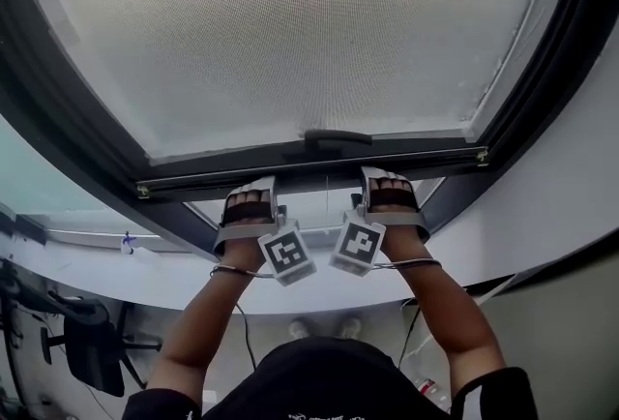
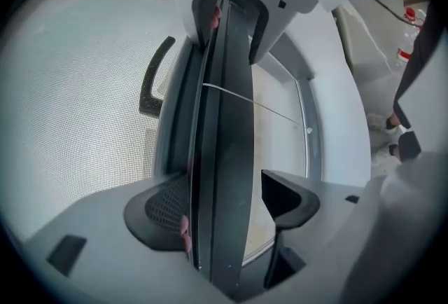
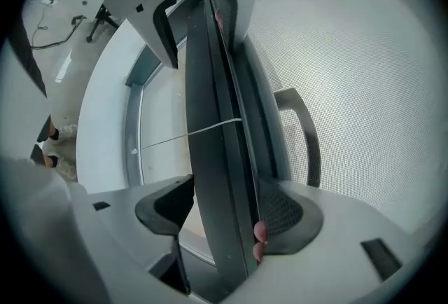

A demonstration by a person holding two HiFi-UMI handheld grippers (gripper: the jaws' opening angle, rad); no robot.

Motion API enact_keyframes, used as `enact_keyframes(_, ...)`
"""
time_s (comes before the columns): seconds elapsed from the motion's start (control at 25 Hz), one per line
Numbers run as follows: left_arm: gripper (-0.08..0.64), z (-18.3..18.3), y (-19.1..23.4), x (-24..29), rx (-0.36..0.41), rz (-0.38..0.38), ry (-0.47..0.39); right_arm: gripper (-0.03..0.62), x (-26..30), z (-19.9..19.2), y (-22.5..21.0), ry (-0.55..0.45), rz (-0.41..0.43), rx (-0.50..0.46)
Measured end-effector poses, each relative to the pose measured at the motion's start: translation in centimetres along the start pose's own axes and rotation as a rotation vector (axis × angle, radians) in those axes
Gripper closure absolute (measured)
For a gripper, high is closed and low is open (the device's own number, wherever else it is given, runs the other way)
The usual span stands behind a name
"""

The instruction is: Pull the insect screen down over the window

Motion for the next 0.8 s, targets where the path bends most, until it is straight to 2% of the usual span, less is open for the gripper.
enact_keyframes(0.44,0.232,0.0,0.6,-0.4,-0.039,0.004,-0.018,0.294,-0.3,-0.1,-0.4,-0.038,0.022,0.042)
enact_keyframes(0.64,0.232,-0.2,0.1,-0.7,-0.051,0.026,-0.042,0.293,-1.0,-0.2,0.1,-0.065,-0.012,0.034)
enact_keyframes(0.8,0.232,-0.2,-0.2,-1.8,-0.056,0.028,-0.073,0.293,-2.0,-0.9,0.7,-0.041,-0.043,0.013)
Point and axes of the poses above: the fingertips, and each gripper's own axes: x forward along the fingers, y to its left, z out of its top, the point moved 6 cm from there along -x, backward along the fingers, and after that the axes turned 15 degrees about -x, right-handed, at the moved point
